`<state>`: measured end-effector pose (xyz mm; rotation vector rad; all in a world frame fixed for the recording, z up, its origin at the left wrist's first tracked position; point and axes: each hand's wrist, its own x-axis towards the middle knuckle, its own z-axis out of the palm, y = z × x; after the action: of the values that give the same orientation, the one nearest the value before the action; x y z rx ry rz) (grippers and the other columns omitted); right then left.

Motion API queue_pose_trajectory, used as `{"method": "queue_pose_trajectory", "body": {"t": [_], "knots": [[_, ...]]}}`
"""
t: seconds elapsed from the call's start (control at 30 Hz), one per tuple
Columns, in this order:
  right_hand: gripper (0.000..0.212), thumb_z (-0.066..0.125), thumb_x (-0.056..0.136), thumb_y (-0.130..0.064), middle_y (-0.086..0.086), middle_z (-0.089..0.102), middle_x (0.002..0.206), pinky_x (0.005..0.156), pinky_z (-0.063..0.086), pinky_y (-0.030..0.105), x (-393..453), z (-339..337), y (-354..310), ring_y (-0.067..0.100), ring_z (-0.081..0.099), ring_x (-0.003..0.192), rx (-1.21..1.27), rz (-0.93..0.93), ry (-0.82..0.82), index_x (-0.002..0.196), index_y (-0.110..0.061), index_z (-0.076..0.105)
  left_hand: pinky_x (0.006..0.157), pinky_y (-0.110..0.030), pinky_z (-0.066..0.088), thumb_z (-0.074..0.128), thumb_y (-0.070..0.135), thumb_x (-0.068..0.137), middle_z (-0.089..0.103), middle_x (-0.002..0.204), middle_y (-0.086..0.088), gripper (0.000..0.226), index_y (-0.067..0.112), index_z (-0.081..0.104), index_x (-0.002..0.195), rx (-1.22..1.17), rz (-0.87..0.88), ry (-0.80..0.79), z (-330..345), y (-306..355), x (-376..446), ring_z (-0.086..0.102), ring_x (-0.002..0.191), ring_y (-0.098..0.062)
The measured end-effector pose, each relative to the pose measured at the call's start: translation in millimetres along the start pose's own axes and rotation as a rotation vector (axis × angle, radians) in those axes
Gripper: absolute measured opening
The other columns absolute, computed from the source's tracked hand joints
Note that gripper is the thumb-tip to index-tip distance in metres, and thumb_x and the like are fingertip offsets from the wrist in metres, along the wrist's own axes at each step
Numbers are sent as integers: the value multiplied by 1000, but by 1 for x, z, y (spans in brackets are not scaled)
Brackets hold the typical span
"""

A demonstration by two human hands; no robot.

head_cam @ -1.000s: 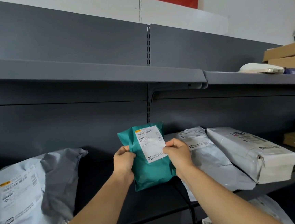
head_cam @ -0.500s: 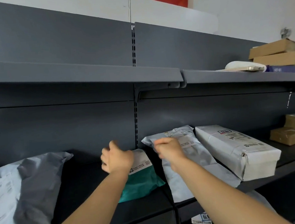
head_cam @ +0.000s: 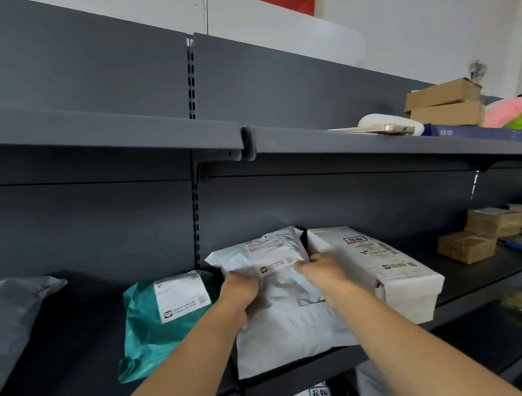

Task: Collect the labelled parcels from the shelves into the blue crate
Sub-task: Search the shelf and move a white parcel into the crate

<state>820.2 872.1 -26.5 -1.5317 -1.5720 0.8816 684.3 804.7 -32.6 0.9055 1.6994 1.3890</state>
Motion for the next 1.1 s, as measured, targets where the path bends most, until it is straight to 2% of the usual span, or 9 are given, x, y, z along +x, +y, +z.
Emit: {"method": "queue_pose_trajectory", "body": {"t": [0.07,0.17,0.3,0.43,0.67,0.87,0.97,1.03,1.1], "knots": [[19,61,86,-26,5,64,87,69,41,25,0,1,7,20,59,79,8,-22,-5,96,-11,68,38,-21,47,54,2,89,67,68,-13,12,-2,62,97,-150,-104,-19,3,-2,-3,65,47,-18],[16,60,88,-17,2,62,68,59,46,25,-1,4,13,17,56,58,113,-33,7,72,-17,66,31,-12,34,55,-6,82,47,29,-4,24,5,55,61,-270,-153,-5,8,-4,-5,44,19,-10],[19,58,88,-10,1,67,75,47,43,20,-5,7,18,15,56,57,284,-71,24,75,-19,68,31,-17,44,56,-12,84,56,59,-10,14,2,56,79,-409,-100,21,10,-6,-7,48,27,-10],[17,57,90,-11,-2,72,88,55,47,21,-15,7,17,15,62,74,390,-138,61,90,-19,71,54,-31,57,55,-10,85,65,87,-14,19,6,56,94,-471,14,50,8,-7,-7,62,66,-24],[17,59,88,-12,-3,74,87,71,52,28,-27,10,13,15,65,80,439,-216,92,82,-22,72,89,-48,53,51,-14,85,67,93,-9,28,8,59,101,-510,135,33,-1,-2,-18,63,92,-31],[15,58,89,-13,-2,74,88,71,52,28,-28,11,9,16,66,81,396,-176,95,86,-20,72,84,-54,55,57,-7,83,69,102,-15,21,11,59,95,-424,73,11,-8,-7,-5,66,91,-34],[20,55,89,-9,-2,72,86,70,55,31,-24,12,8,16,64,75,318,-122,84,83,-23,69,42,-31,54,59,2,85,66,90,-19,17,13,50,93,-332,23,12,-10,-6,-5,63,53,-25],[19,54,89,-9,3,71,85,73,60,40,-22,15,9,18,64,69,251,-71,62,86,-20,70,31,-16,34,58,5,87,60,75,-16,37,20,46,119,-273,-24,25,-9,-7,-6,50,38,-17],[19,53,89,-11,7,73,90,74,60,45,-22,17,9,25,69,74,227,-41,42,91,-19,70,37,-22,42,58,8,82,64,84,-14,70,23,28,144,-182,-35,11,-5,-11,-1,57,52,-21]]}}
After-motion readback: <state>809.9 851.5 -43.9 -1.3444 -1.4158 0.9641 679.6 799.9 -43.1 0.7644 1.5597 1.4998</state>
